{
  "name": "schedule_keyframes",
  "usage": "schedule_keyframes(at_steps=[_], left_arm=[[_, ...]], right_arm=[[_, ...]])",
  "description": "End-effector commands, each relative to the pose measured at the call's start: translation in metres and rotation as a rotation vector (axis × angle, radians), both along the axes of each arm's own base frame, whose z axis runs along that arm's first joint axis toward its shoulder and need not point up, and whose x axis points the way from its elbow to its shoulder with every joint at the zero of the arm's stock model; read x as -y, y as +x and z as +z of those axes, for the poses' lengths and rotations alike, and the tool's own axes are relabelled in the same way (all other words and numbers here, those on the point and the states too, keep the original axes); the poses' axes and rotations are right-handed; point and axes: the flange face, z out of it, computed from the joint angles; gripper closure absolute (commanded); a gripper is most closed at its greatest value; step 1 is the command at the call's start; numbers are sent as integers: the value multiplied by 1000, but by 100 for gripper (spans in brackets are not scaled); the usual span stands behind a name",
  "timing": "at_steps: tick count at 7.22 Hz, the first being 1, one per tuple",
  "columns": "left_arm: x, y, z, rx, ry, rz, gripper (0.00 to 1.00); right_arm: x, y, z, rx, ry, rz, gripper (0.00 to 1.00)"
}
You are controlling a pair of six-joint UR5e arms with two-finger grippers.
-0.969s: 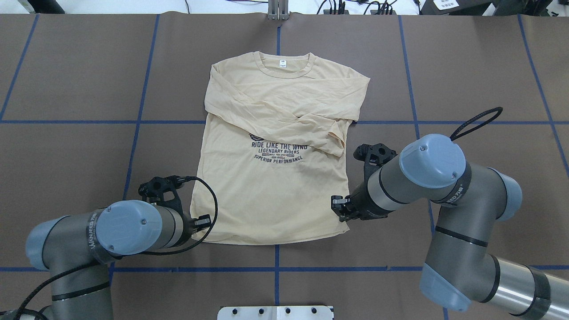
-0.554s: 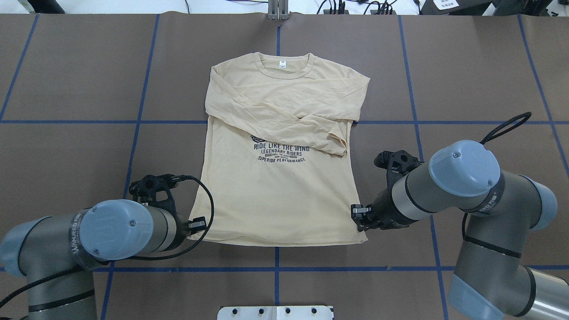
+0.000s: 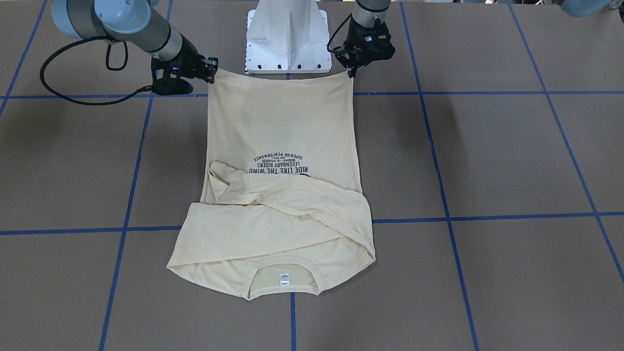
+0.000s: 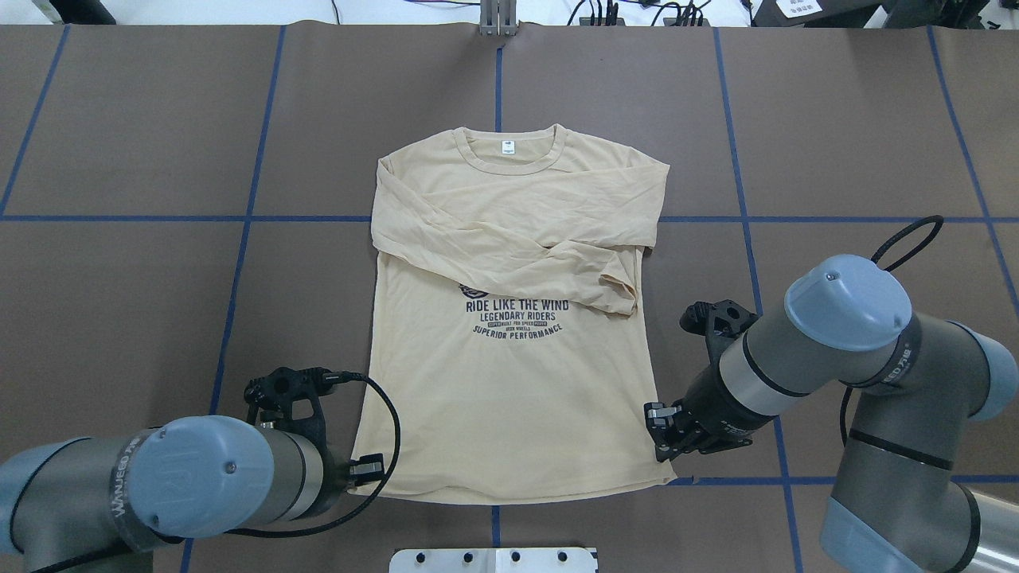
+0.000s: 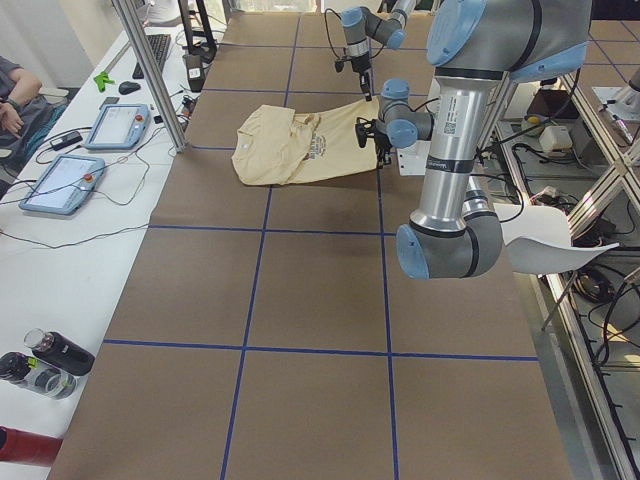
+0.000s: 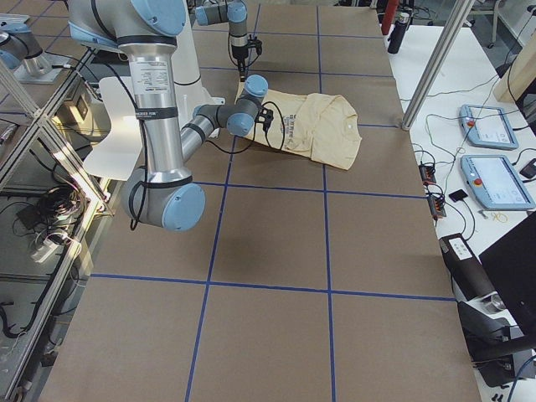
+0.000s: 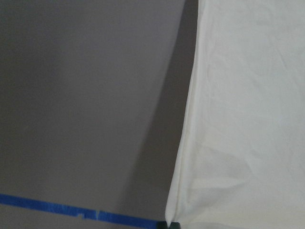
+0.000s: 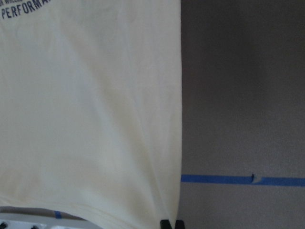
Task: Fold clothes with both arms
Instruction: 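Hold the hem corners with both grippers and lift them slightly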
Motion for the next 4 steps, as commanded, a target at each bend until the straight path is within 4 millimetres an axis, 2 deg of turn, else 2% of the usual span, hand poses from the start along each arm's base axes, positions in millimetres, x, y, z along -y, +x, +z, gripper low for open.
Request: schedule_keyframes(at_steps=[1,2,3,4], left_arm=[[-13,-3,-10,-26,-6,32,100],[-10,-7,-11,-19,-21,49,100],[15,-16,-18,-28,-20,8,100],[51,-27,-49,-82,44,-17,100]], right_arm=[[-7,2,-4,25,-43,-64,100],[8,11,-10,35,-35,-27,100],[31,26,-15,45,-27,28,100],[48,36,-16,46,-18,68,100]])
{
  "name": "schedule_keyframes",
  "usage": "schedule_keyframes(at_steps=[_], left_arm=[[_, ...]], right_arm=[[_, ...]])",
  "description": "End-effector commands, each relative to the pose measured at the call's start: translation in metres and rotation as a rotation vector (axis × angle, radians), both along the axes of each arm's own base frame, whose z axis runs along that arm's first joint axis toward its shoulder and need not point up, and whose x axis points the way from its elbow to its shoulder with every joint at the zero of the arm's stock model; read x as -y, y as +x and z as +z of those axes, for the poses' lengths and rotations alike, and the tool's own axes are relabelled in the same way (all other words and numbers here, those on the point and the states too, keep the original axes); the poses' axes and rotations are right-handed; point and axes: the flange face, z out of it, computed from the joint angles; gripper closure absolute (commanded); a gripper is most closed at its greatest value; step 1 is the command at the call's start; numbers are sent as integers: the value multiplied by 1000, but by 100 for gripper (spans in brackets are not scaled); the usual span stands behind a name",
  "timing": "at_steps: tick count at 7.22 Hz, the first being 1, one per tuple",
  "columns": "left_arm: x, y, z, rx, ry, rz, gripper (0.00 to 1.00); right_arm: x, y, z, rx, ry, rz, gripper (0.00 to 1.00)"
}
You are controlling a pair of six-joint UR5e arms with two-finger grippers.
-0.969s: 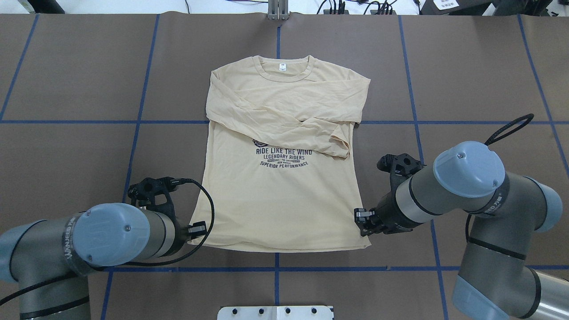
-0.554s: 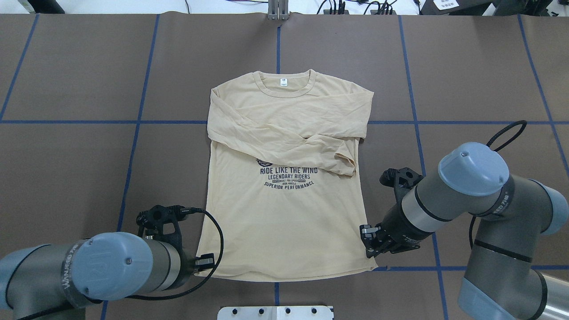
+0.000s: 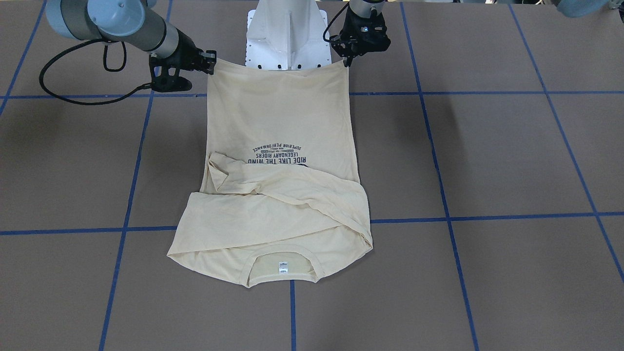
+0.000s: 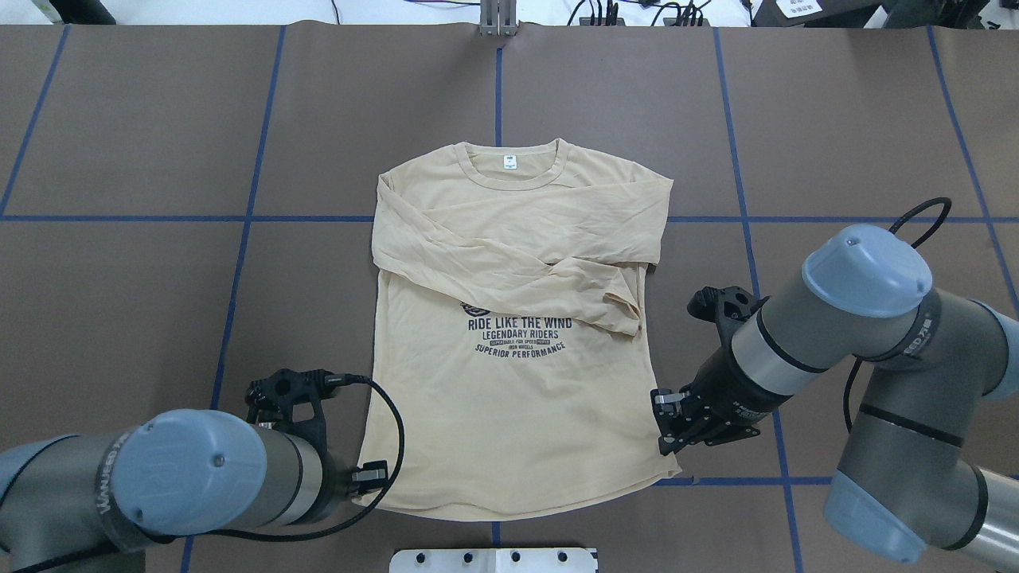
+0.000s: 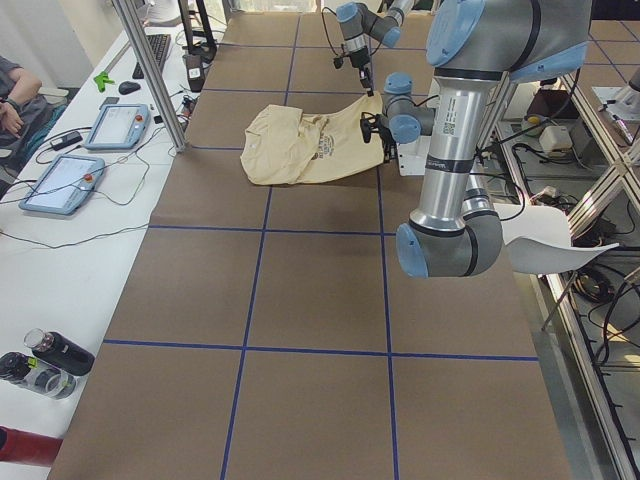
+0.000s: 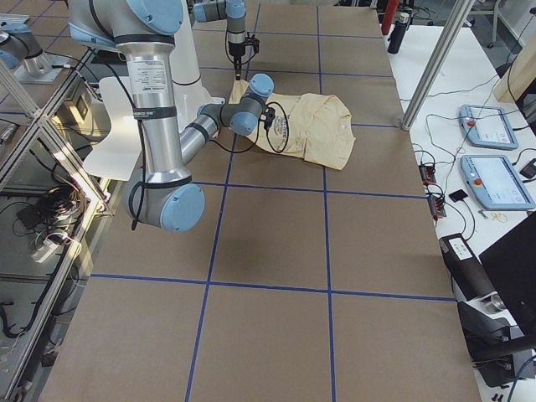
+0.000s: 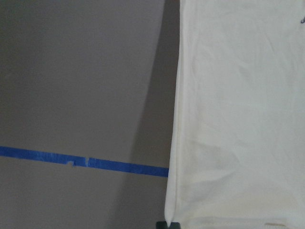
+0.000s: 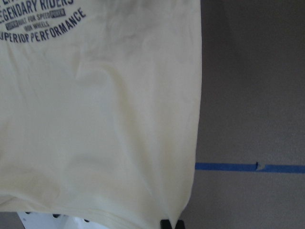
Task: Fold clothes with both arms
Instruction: 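Hold the hem corners with both grippers and lift them slightly, then carry the hem with both grippers up over the shirt toward the collar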
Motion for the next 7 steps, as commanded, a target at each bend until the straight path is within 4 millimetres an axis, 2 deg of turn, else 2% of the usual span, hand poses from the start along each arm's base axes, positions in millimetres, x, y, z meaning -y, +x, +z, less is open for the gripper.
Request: schedule_keyframes(at_steps=[1,2,3,4,5,7], left_arm=[[63,-31,-36,-67,58,-38,100],[95,-55,-39,-82,56,-65,100],[128,-86,-52,-114,92,-66,100],[156,-113,-54,-130,82,-107,100],[187,-124,-55,-137,83,-144,100],[243,-123,-33,-175,60,-191,100]], right_arm=[[34,21,-9,15,19,81,100],[49,26,-7,10,15,108,100],[76,29,-17,17,21,153,100],[100,38,-31,33,32,199,100],[125,52,-35,33,39,246,100],[192,65,-44,18,37,343,100]])
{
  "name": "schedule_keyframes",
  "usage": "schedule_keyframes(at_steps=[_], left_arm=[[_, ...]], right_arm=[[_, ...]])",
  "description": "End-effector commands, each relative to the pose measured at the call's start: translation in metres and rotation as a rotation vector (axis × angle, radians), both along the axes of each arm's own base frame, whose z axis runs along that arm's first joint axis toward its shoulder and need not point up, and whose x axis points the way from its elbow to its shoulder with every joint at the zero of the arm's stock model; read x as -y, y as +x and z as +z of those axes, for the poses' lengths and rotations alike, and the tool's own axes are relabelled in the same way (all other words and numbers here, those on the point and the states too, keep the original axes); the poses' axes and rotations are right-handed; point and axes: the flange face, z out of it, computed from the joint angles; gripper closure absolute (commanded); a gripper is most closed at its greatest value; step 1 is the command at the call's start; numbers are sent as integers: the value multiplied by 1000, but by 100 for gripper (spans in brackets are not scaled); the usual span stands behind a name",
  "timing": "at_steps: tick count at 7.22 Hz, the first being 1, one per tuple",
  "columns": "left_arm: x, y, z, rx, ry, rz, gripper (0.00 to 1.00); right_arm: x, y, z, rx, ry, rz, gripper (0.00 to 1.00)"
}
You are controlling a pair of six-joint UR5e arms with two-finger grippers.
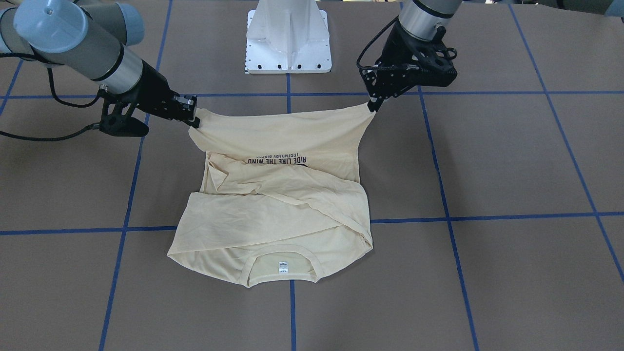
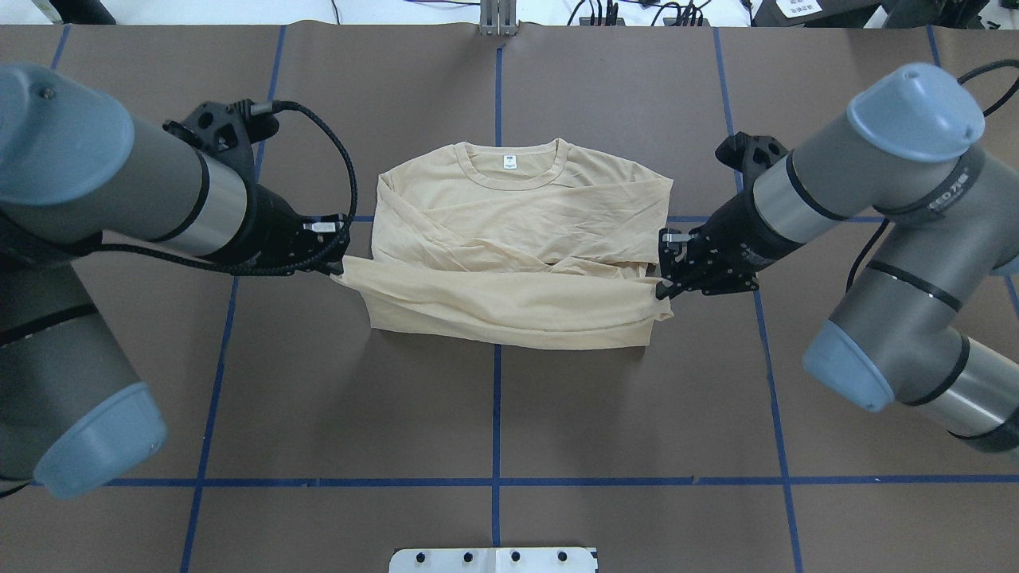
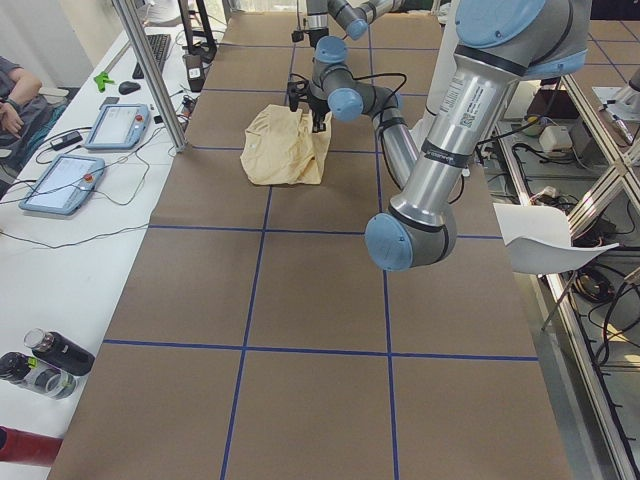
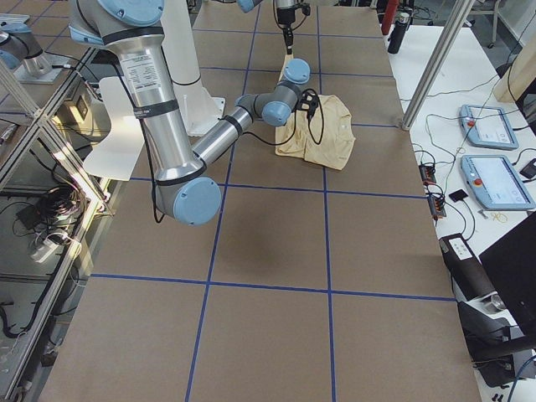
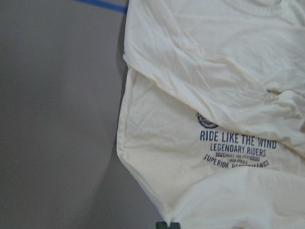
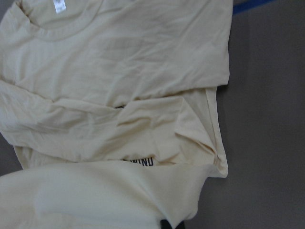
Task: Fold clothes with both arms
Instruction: 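Carry the hem with both grippers up over the shirt toward the collar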
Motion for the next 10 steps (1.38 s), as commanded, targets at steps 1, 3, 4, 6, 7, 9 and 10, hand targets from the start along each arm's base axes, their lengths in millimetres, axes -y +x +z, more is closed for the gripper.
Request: schedule_keyframes(at_steps=[1,3,4,6,7,9,10], left_arm=[[55,18,35,-53,-29,-40,100],[80,28,50,-63,-40,-63,100],[86,34,50,-62,-41,-64,100],[101,40,57,-90,-26,-77,100],[111,45,67,-111,0,-85,100],[129,58,83,-133,22,-91,100],[134,59,69,-150,24,-100,100]], right_arm=[[63,23,-7,-14,-7,101,100],[96,16,5,-57,0,128,100],[113,4,13,-52,17,134,100],[125,-12,36,-26,46,130,100],[128,-14,44,-37,36,128,100],[131,-17,51,-46,26,126,100],[133,-20,51,-48,24,124,100]])
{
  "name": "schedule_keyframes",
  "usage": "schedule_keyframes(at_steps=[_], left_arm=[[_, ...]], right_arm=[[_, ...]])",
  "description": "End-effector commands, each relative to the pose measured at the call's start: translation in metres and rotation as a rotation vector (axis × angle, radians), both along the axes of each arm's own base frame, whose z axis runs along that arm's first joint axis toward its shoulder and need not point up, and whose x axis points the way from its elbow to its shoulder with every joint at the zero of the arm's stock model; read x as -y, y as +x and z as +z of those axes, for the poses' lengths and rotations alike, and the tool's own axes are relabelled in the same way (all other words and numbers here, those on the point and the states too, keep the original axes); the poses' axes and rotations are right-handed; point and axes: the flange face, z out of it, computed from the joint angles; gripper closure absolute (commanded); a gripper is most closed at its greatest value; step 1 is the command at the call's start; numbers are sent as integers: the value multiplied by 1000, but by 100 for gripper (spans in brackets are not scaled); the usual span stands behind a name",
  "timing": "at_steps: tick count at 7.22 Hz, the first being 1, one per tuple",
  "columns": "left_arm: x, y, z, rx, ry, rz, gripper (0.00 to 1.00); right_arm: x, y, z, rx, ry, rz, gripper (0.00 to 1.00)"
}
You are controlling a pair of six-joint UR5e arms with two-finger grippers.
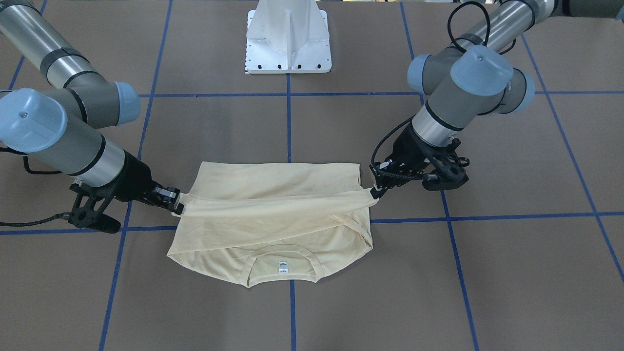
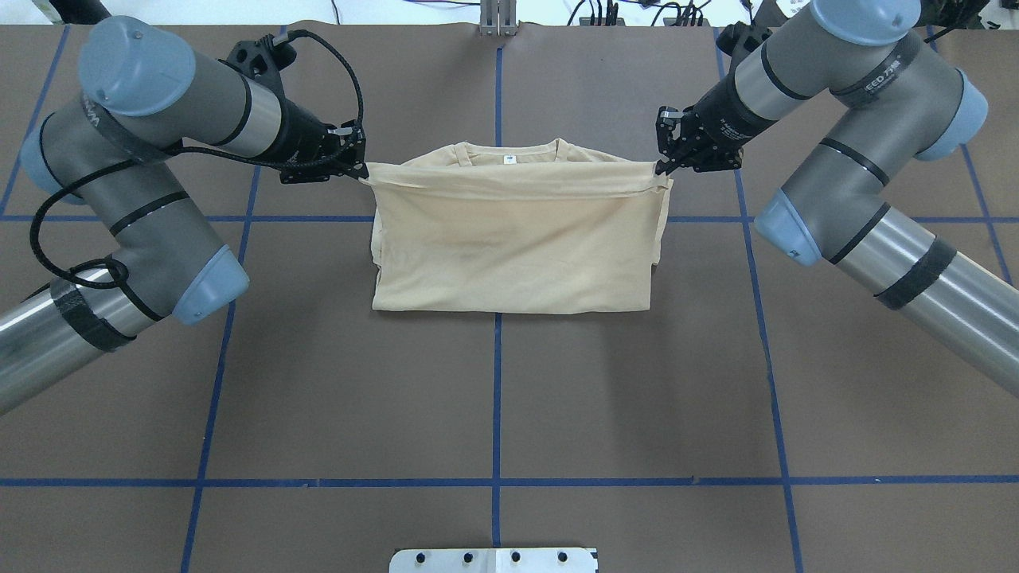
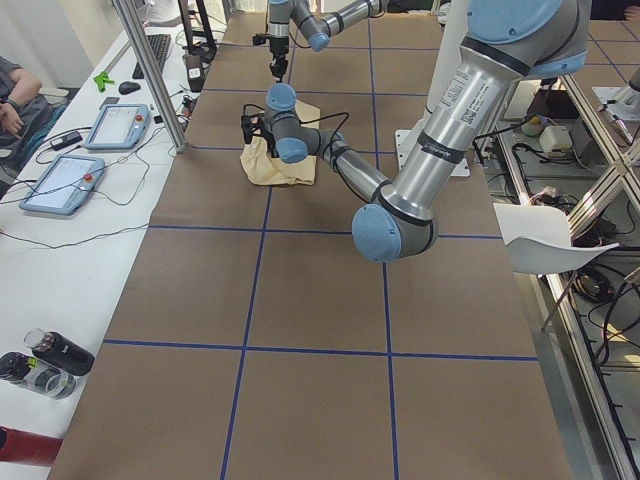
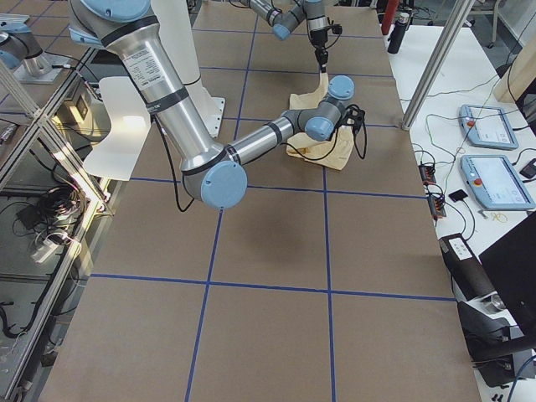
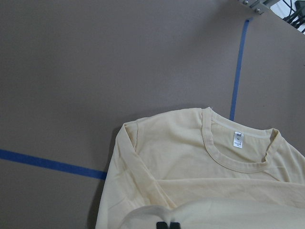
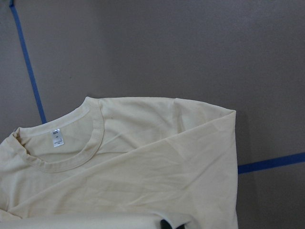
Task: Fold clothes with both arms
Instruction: 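Lower the hem onto the collar and open both grippers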
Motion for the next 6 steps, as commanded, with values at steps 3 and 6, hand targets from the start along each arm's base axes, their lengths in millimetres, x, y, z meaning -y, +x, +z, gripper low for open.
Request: schedule_keyframes(at_steps=[3,6], left_arm=[[32,16,1,9,25,-117,100],[45,38,40,13,-14,-125,100]], right_arm=[[9,-15,10,-20,-26,-8,100],[24,-43,10,-55,-32,-2,100]])
